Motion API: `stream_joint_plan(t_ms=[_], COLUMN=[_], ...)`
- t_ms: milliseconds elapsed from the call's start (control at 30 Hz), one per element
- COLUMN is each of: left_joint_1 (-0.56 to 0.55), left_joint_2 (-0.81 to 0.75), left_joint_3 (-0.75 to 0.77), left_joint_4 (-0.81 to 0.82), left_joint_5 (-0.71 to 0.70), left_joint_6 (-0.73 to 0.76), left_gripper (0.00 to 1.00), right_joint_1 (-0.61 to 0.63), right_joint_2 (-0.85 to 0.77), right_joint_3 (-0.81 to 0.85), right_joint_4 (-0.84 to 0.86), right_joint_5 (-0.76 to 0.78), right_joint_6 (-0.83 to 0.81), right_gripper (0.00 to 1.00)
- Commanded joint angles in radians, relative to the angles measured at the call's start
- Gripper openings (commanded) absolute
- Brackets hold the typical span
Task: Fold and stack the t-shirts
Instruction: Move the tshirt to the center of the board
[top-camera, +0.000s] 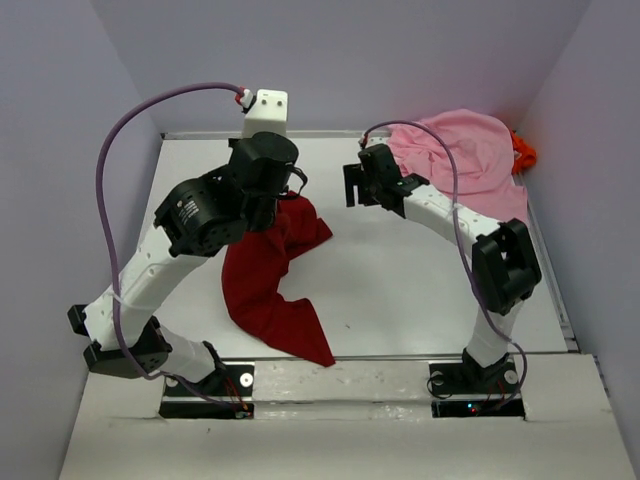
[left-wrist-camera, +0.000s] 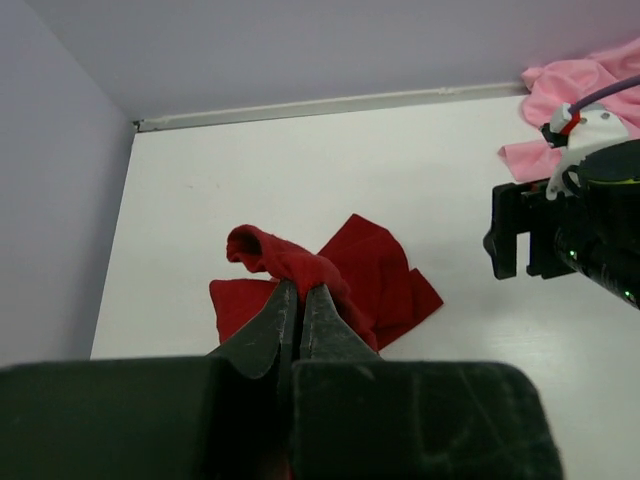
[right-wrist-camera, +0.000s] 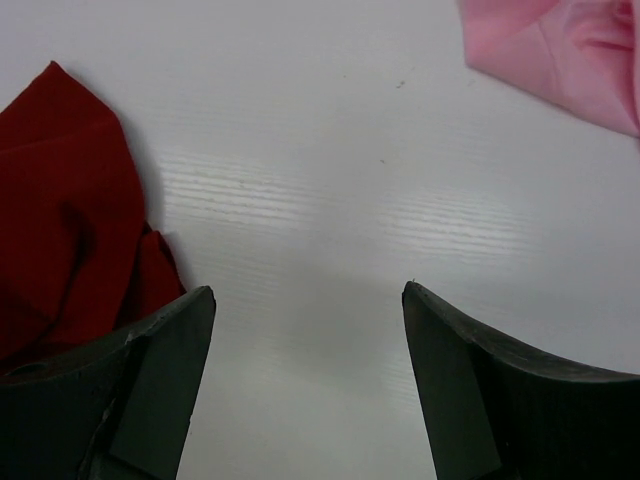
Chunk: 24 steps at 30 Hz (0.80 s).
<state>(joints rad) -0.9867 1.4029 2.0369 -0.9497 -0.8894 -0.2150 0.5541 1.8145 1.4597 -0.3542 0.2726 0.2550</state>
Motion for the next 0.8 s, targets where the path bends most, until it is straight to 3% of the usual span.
stream_joint_plan(t_ms=[0,267,467,767], left_joint_1=[-0.003,-0.003,-0.003,0.01], left_joint_2=[-0.053,-0.07,-0.071,-0.068], left_joint_3=[-0.009,-0.021,-0.004,-0.095], left_joint_4=[0.031,0.023,0.011,0.089], left_joint_5=[-0.023,-0.003,-0.051,-0.051], left_joint_6=[-0.012,-0.037,-0.02,-0.006], left_gripper=[0.0,0.0,0.0,0.0], right_joint_1=[0.032,0.052,0.087,0.234], right_joint_2=[0.078,0.276,0.298,0.233], right_joint_3=[0.102,0.312,0.315,0.223], right_joint_4=[0.077,0.011,0.003,-0.012], right_joint_5=[-0.113,-0.228,-0.32,-0.279], right_joint_6=[0.009,0.036,0.064,0.058], right_gripper=[0.8,0.78,0.77,0.76])
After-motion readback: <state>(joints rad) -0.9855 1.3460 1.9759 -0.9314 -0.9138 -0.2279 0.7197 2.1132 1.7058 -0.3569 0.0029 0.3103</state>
